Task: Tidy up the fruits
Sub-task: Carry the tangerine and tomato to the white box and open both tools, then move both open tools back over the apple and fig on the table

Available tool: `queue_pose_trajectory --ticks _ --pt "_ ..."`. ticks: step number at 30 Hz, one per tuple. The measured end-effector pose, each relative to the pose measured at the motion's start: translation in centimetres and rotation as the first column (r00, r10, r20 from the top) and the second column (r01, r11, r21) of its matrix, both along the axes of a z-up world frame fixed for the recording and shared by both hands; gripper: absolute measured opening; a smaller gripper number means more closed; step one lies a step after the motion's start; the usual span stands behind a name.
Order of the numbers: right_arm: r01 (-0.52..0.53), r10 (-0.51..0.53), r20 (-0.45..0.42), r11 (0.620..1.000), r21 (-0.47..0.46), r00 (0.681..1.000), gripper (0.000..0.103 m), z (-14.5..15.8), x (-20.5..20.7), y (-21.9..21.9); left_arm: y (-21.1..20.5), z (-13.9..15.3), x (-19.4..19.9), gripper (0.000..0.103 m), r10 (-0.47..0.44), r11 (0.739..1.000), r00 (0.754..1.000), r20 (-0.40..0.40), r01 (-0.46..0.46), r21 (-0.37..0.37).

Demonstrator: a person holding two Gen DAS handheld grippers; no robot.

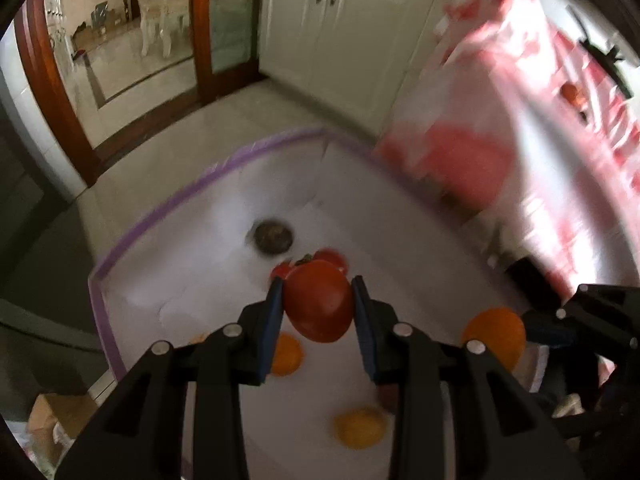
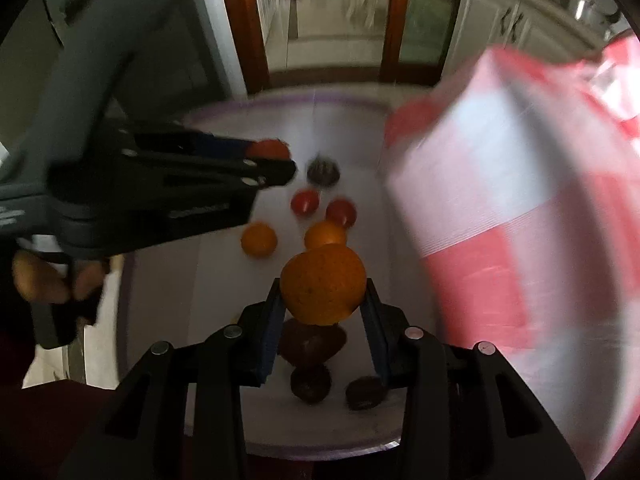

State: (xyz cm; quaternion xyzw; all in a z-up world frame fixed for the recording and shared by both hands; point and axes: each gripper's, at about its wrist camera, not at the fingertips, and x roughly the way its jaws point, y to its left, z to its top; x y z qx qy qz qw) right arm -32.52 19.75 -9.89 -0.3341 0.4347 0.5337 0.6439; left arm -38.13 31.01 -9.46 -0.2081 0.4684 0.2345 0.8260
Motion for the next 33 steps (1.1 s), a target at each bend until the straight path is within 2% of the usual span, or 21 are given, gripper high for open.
queue_pose_trajectory --ticks 5,7,14,15,16,18,22,24,33 --pt "0.004 -0.008 -0.042 0.996 -0.087 0.999 0.039 -3.5 -0.3 2.3 1.3 -3.1 -0.5 0.034 0.044 0.998 0.992 -0.12 -0.048 -0.034" --pt "-0.018 0.013 -0.041 0.994 -0.109 0.999 0.039 -4.3 -0.7 3.0 1.7 -3.9 -0.9 0.034 0.061 0.998 0.984 -0.165 -0.066 -0.022" --pt "-0.094 0.089 -0.041 0.989 -0.117 0.995 0.04 -4.9 -3.2 3.4 2.7 -5.0 -1.8 0.035 0.096 0.994 0.975 -0.202 -0.103 -0.022" --pt "-0.091 0.087 -0.042 0.99 -0.106 0.995 0.046 -4.7 -3.2 3.2 2.7 -5.0 -1.9 0.039 0.097 0.994 0.975 -0.2 -0.104 -0.022" --pt "-0.087 0.083 -0.044 0.992 -0.095 0.996 0.057 -4.4 -3.2 3.1 2.7 -4.9 -2.0 0.044 0.102 0.994 0.975 -0.197 -0.108 -0.02" --pt "-0.078 0.074 -0.064 0.995 -0.064 0.995 0.064 -3.7 -2.4 2.7 2.7 -4.4 -2.0 0.072 0.115 0.993 0.976 -0.184 -0.119 -0.007" --pt "-0.075 0.073 -0.066 0.997 -0.027 0.995 0.065 -2.3 -2.6 2.2 2.5 -3.2 -1.8 0.075 0.123 0.992 0.977 -0.173 -0.119 0.033" --pt "-0.082 0.081 -0.062 0.996 -0.021 0.995 0.065 -2.0 -2.7 1.8 2.4 -2.8 -1.6 0.08 0.125 0.992 0.978 -0.169 -0.12 0.042" --pt "-0.091 0.093 -0.055 0.995 0.045 0.994 0.073 0.9 -2.6 0.3 2.0 -0.6 -0.6 0.088 0.117 0.99 0.981 -0.157 -0.101 0.103"
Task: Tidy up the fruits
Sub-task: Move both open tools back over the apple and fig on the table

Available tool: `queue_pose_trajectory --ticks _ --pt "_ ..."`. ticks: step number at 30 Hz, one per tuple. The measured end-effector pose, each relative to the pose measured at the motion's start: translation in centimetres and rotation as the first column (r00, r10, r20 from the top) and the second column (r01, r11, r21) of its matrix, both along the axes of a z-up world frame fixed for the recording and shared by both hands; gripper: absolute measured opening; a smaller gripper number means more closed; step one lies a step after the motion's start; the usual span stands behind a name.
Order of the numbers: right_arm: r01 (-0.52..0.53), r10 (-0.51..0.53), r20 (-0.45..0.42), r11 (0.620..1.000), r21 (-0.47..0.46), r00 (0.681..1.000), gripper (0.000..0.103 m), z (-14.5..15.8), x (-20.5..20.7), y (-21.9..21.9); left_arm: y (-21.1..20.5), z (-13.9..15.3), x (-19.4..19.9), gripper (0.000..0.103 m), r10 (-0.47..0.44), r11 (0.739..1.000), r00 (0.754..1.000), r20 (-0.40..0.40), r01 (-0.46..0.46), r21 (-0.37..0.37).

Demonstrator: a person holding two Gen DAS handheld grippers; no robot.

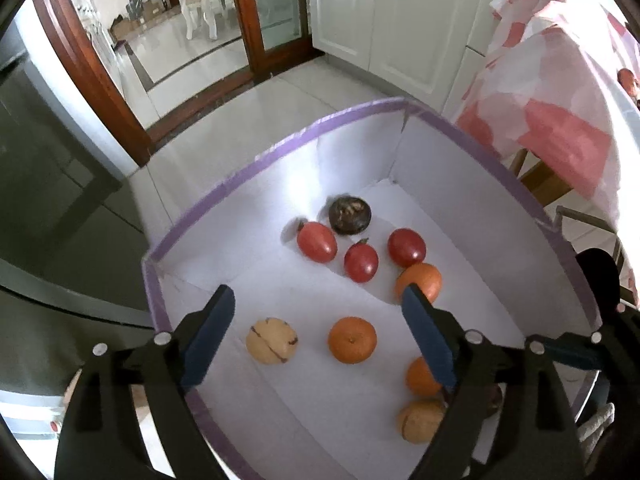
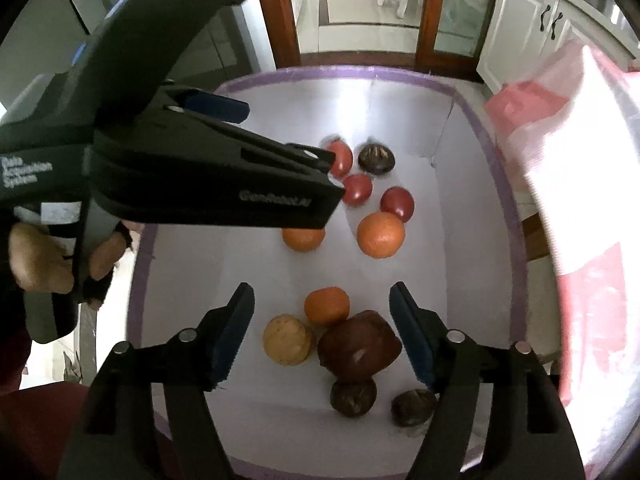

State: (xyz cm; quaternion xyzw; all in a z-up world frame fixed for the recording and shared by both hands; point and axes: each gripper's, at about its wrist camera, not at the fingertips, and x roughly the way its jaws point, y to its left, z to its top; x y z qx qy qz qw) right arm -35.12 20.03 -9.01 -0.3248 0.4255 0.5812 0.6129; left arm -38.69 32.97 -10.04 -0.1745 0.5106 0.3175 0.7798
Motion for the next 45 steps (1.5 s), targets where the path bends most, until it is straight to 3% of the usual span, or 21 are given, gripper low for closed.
queue_pose_trajectory --ticks 5,9,13,18,21,24,27,31,33,36,39,41,45 --pt "-0.002 0.003 -0.011 0.998 0.067 1.0 0.075 2.5 0.3 -1.3 -0.6 1.9 0.8 0.092 -0.012 0.998 1.0 -0.011 0.012 0.06" --pt "-0.015 0.018 -0.019 0.989 0.15 1.0 0.085 5.5 0.7 -3.4 -0.9 3.7 1.9 0.094 0.002 0.993 1.0 -0.005 -0.002 0.117" --pt "0.012 -0.007 -0.02 0.97 0.241 1.0 0.087 8.7 2.5 -6.0 -1.5 7.4 4.6 0.096 0.035 0.977 0.999 0.025 -0.039 0.212" --pt "0.139 -0.162 0.027 0.913 0.382 0.986 0.088 13.6 7.2 -11.7 -5.0 13.3 10.7 0.102 -0.081 0.963 0.987 0.135 0.043 0.265" --pt "0.276 -0.32 0.035 0.863 0.422 0.947 0.088 14.9 12.0 -15.7 -8.3 15.9 16.0 0.102 -0.189 0.955 0.964 0.185 0.136 0.265" --pt "0.439 -0.48 -0.012 0.791 0.426 0.877 0.088 15.1 17.7 -19.9 -11.5 16.7 22.0 0.102 -0.271 0.958 0.926 0.262 0.231 0.172" --pt "0.6 -0.631 -0.075 0.685 0.413 0.772 0.088 14.4 24.0 -24.0 -15.1 15.5 28.9 0.101 -0.366 0.928 0.87 0.33 0.368 0.06" --pt "0.781 -0.808 -0.124 0.499 0.376 0.576 0.088 13.6 32.7 -28.9 -19.7 13.1 37.6 0.101 -0.475 0.855 0.798 0.371 0.519 -0.022" --pt "0.846 -0.867 -0.15 0.403 0.349 0.475 0.088 12.7 37.1 -30.7 -21.3 12.1 40.5 0.101 -0.496 0.832 0.778 0.386 0.553 -0.045" --pt "0.891 -0.908 -0.159 0.325 0.317 0.388 0.088 11.4 41.7 -32.5 -22.8 10.9 43.8 0.101 -0.499 0.823 0.769 0.399 0.565 -0.061" --pt "0.909 -0.926 -0.141 0.298 0.292 0.349 0.088 10.2 47.1 -32.8 -22.2 10.8 45.1 0.101 -0.468 0.808 0.751 0.466 0.577 -0.119" --pt "0.913 -0.933 -0.118 0.298 0.279 0.34 0.088 9.8 49.9 -32.5 -22.0 10.6 44.9 0.101 -0.448 0.811 0.757 0.477 0.568 -0.139" --pt "0.922 -0.94 -0.091 0.297 0.25 0.328 0.088 8.4 54.7 -31.2 -22.3 10.9 44.4 0.101 -0.463 0.804 0.736 0.493 0.583 -0.115"
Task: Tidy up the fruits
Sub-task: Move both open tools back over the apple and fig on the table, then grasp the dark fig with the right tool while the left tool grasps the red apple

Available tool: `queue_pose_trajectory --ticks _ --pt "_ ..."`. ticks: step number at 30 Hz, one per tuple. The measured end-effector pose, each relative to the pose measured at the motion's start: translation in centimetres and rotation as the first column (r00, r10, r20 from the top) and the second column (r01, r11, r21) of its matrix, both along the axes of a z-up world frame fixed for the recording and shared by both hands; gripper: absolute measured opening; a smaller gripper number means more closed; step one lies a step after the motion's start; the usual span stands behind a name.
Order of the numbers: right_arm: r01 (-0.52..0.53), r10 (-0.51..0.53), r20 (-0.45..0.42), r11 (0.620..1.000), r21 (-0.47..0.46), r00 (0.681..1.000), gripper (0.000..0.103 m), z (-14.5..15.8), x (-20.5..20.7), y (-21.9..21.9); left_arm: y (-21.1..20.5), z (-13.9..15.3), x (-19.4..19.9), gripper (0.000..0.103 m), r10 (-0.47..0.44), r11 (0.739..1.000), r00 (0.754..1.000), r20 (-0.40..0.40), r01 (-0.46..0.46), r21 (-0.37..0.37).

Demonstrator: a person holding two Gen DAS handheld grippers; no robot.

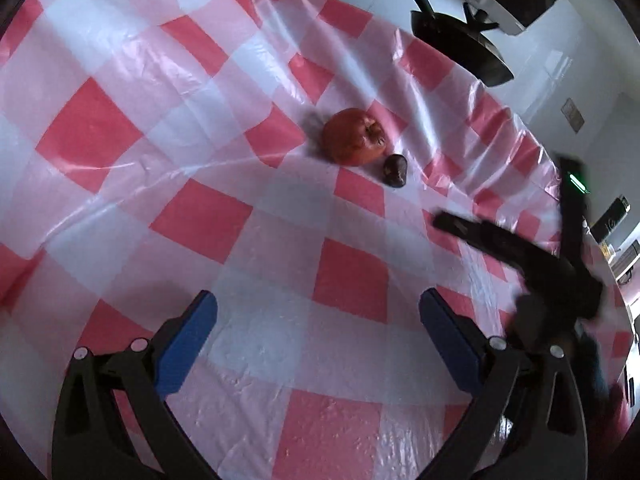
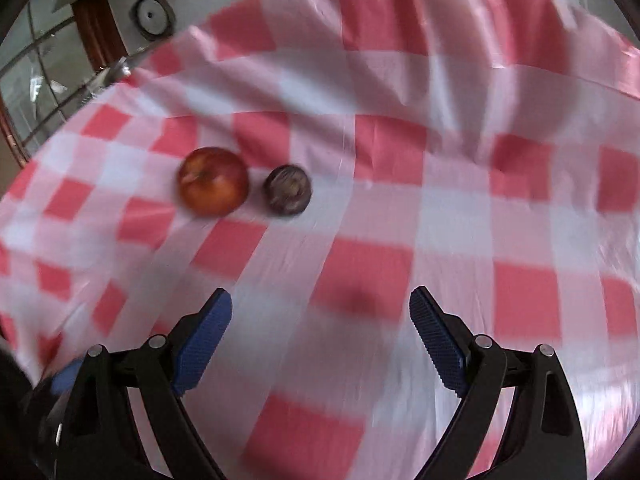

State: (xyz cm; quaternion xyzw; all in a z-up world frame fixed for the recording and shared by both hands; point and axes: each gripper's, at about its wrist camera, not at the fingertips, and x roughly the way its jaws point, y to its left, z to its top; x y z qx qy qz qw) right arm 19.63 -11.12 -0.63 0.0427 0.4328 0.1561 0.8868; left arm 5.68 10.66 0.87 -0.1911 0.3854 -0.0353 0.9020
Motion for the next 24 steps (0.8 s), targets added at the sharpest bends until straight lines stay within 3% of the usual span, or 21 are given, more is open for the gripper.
queue_pose_trajectory --ticks 5,7,11,12,13,14,19,24 --pt "-0.042 0.041 -0.013 0.999 -0.028 0.999 0.086 -0.4 4.9 3.0 0.0 -0.1 0.1 0.101 0.01 1.0 1.0 0.004 -0.01 -0.008" --pt "-0.044 0.043 -0.025 0.997 -0.062 0.999 0.077 -0.8 6.4 3.9 0.5 0.0 -0.3 0.101 0.019 1.0 1.0 0.006 -0.019 -0.019" --pt "-0.039 0.038 -0.011 0.995 -0.093 0.999 0.072 -0.9 8.0 4.9 0.3 0.0 -0.3 0.101 0.011 1.0 1.0 0.006 -0.011 -0.008" --pt "-0.04 0.04 -0.006 0.993 -0.111 0.999 0.065 -0.9 8.0 5.2 0.2 0.0 -0.3 0.101 0.01 1.0 1.0 0.005 -0.01 -0.006" --pt "-0.05 0.051 0.006 0.991 -0.124 0.999 0.046 -0.9 7.8 5.5 0.2 0.0 -0.2 0.101 0.011 1.0 1.0 0.005 -0.011 -0.006" --pt "-0.054 0.056 0.009 0.99 -0.126 0.998 0.039 -0.8 7.4 5.6 0.3 0.0 -0.2 0.101 0.014 1.0 1.0 0.005 -0.014 -0.008" --pt "-0.009 0.008 0.02 0.997 0.078 1.0 0.038 -0.2 2.6 2.0 0.3 0.0 -0.3 0.101 0.023 1.0 1.0 0.003 -0.023 -0.006" --pt "0.064 -0.078 0.063 0.977 0.201 0.995 0.038 0.1 -1.8 -2.4 0.3 0.0 -0.1 0.101 0.022 1.0 1.0 -0.005 -0.022 -0.005"
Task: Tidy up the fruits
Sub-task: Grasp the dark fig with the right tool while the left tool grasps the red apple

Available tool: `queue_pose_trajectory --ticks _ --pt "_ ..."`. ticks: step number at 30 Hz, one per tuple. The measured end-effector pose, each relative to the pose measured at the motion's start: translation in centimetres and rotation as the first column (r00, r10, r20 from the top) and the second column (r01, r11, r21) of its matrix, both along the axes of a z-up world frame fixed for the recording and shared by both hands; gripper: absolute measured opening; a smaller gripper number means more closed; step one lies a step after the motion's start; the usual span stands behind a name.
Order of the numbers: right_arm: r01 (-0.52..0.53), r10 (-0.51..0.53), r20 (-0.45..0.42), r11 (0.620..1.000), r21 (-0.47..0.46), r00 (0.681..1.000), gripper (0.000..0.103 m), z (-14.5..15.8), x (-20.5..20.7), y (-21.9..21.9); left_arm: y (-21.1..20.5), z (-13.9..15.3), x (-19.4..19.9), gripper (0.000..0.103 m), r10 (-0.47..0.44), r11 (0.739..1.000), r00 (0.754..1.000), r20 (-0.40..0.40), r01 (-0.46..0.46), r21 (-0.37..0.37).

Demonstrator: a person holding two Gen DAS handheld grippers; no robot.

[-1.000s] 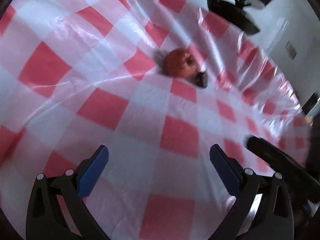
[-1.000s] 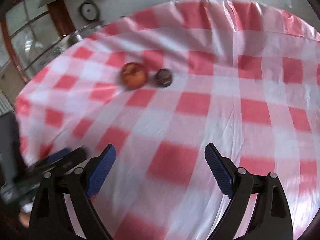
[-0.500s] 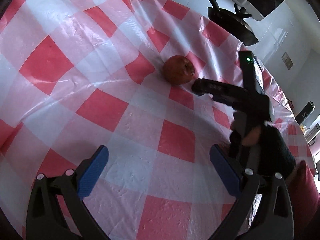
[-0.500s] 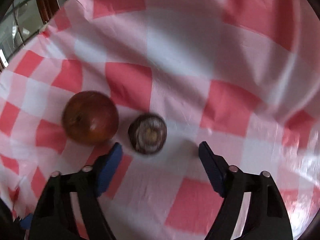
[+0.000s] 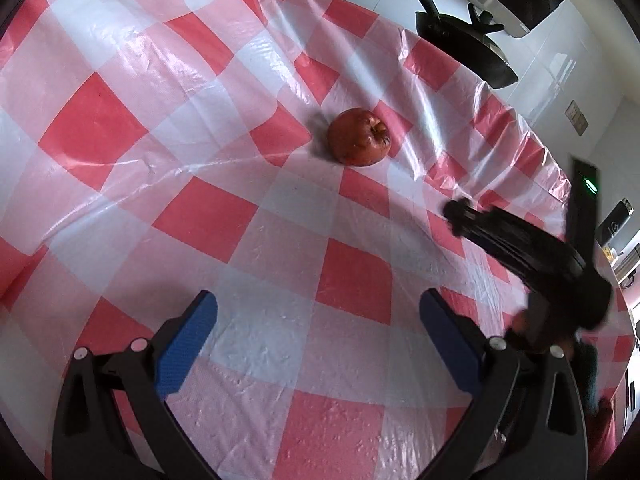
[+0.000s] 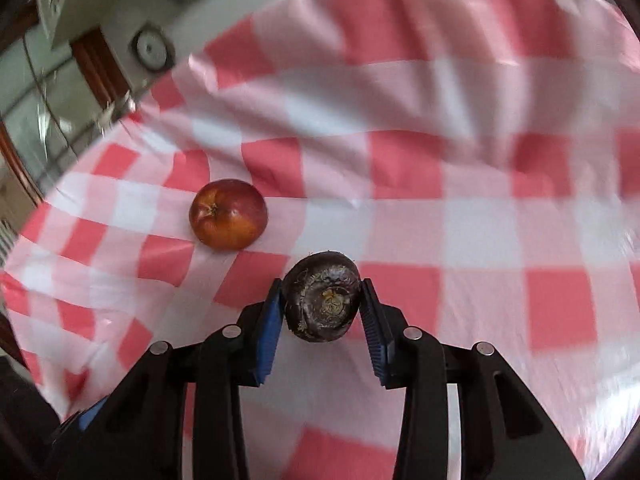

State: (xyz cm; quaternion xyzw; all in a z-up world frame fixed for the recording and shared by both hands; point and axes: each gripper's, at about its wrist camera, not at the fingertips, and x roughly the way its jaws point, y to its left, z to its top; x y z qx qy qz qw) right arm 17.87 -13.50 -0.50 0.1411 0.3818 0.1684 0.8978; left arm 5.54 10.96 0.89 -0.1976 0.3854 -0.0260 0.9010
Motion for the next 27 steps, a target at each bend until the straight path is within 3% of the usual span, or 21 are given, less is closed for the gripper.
queue_pose_trajectory --ticks 5,9,11,16,25,26,27 --pt "-0.009 0.007 0.022 0.998 0.066 1.0 0.038 0.3 -0.7 -0.8 -0.4 -0.2 0.1 0.101 -0.008 1.0 1.0 -0.03 0.008 0.01" --pt "-0.005 0.004 0.01 0.995 0.095 1.0 0.038 0.5 -1.2 -1.4 -1.6 -0.1 1.9 0.101 -0.016 0.996 0.997 -0.077 0.022 0.083" --pt "-0.006 0.006 0.007 0.996 0.094 1.0 0.038 0.5 -1.4 -1.4 -2.7 0.3 4.2 0.101 -0.017 0.989 0.996 -0.085 0.029 0.148" --pt "0.02 -0.021 0.014 0.994 0.112 1.0 0.038 0.6 -1.6 -2.0 -5.7 0.4 12.2 0.101 -0.023 0.941 0.994 -0.105 0.057 0.334" --pt "0.017 -0.018 0.009 0.994 0.108 1.0 0.038 0.5 -1.7 -1.8 -7.1 -0.5 21.0 0.101 0.043 0.892 0.988 -0.151 0.03 0.45" --pt "0.016 -0.017 0.008 0.994 0.107 1.0 0.038 0.5 -1.6 -1.8 -7.1 -0.7 21.3 0.095 0.049 0.89 0.985 -0.164 0.032 0.455" --pt "0.016 -0.017 0.007 0.994 0.107 1.0 0.038 0.5 -1.6 -1.8 -7.0 -0.9 21.4 0.078 0.042 0.895 0.985 -0.17 0.039 0.445"
